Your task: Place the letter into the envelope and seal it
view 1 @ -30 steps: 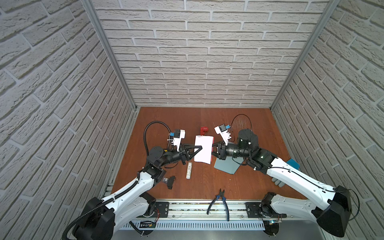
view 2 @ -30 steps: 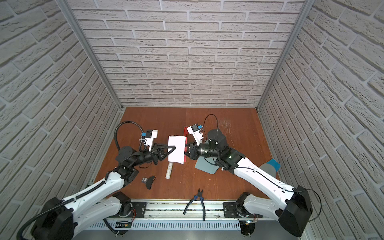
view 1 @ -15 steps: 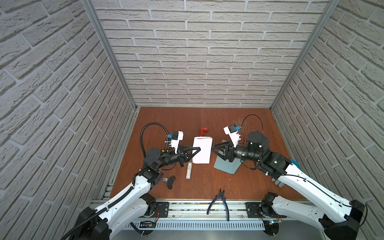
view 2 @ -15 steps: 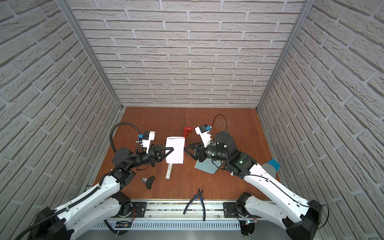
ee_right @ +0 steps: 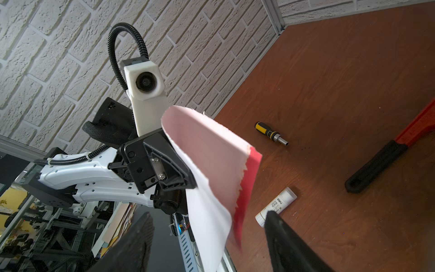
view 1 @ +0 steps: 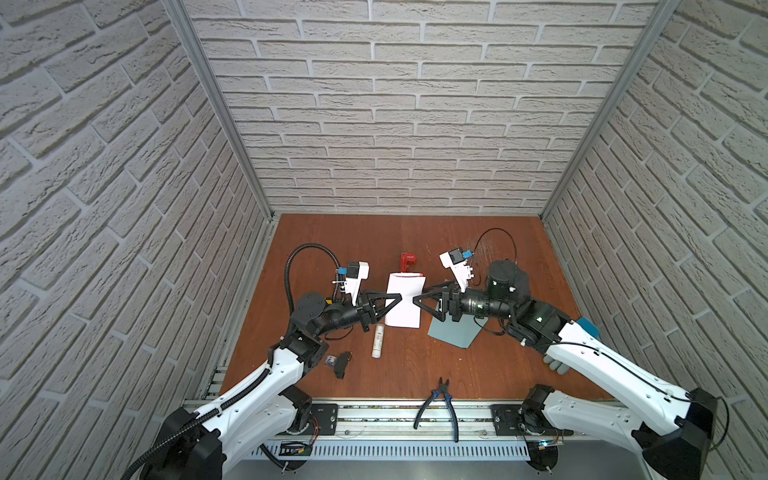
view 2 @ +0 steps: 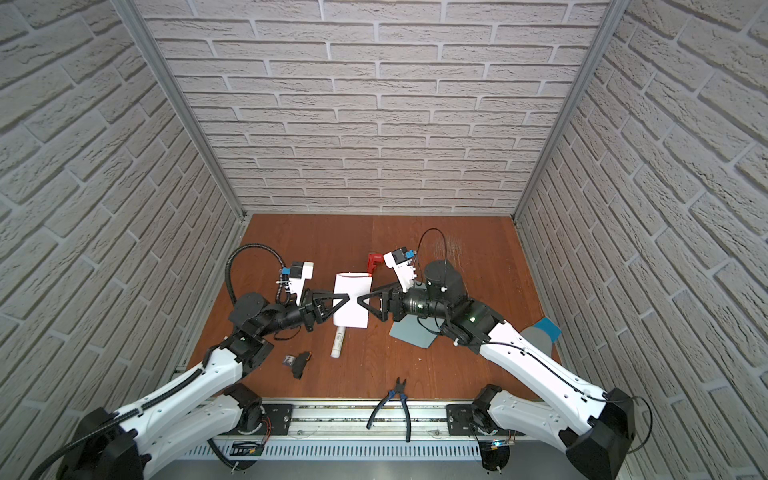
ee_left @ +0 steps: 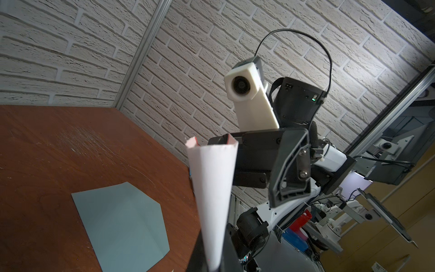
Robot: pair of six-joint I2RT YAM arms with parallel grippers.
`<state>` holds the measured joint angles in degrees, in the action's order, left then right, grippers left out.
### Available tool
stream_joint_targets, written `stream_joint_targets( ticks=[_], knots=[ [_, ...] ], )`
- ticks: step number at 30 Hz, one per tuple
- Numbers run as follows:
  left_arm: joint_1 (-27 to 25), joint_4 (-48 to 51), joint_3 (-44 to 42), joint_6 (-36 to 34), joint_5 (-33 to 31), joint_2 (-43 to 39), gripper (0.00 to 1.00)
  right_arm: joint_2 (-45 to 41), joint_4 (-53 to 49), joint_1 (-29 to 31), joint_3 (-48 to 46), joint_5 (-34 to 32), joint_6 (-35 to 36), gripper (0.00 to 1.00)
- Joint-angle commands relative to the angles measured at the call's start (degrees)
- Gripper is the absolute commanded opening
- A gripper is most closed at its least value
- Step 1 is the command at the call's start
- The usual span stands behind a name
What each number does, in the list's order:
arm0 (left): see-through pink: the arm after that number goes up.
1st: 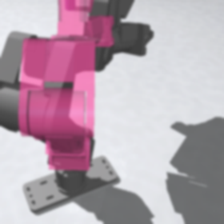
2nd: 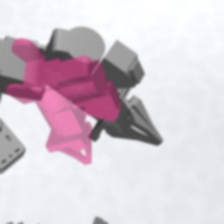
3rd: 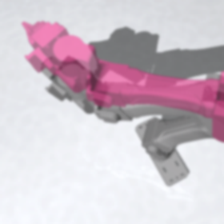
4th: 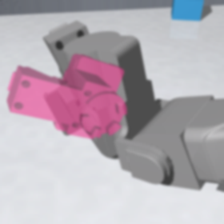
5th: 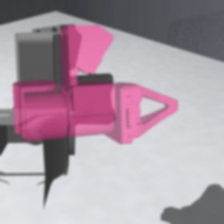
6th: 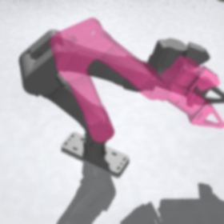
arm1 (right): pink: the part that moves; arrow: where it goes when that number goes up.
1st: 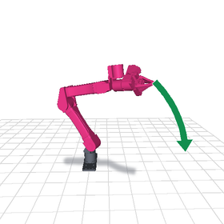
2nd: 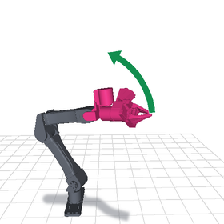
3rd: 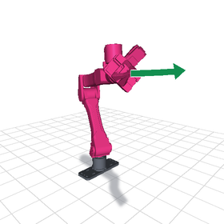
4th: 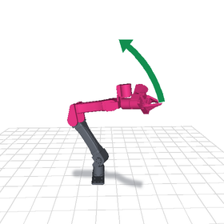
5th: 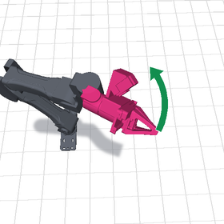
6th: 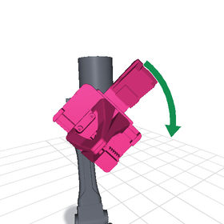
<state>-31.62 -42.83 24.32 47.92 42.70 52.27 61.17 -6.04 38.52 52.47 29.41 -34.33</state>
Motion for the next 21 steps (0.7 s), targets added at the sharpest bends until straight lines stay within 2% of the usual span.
stream_joint_targets(
  ticks=[1,6,9,15,21],
  knots=[
    [-0.1,-5.5,1.6,0.5,-0.2,-0.2,0.1,0.3,5.6,0.3,-1.0,1.0,-1.5,0.76],
    [-0.1,-5.2,1.8,0.5,-0.3,-0.9,0.11,-1.1,2.8,0.2,-0.6,-1.7,-0.1,0.77],
    [-0.2,-5.6,1.7,0.5,-0.4,-0.7,0.11,-1.9,4.5,0.2,-1.3,-1.5,-0.8,0.71],
    [-0.3,-9.4,1.4,2.1,-0.7,1.4,0.11,0.7,11.3,0.7,-2.5,3.9,-4.1,0.6],
    [-0.2,-11.7,1.2,3.1,-0.9,2.5,0.11,1.0,12.2,1.0,-2.5,4.0,-4.3,0.51]
  ],
)
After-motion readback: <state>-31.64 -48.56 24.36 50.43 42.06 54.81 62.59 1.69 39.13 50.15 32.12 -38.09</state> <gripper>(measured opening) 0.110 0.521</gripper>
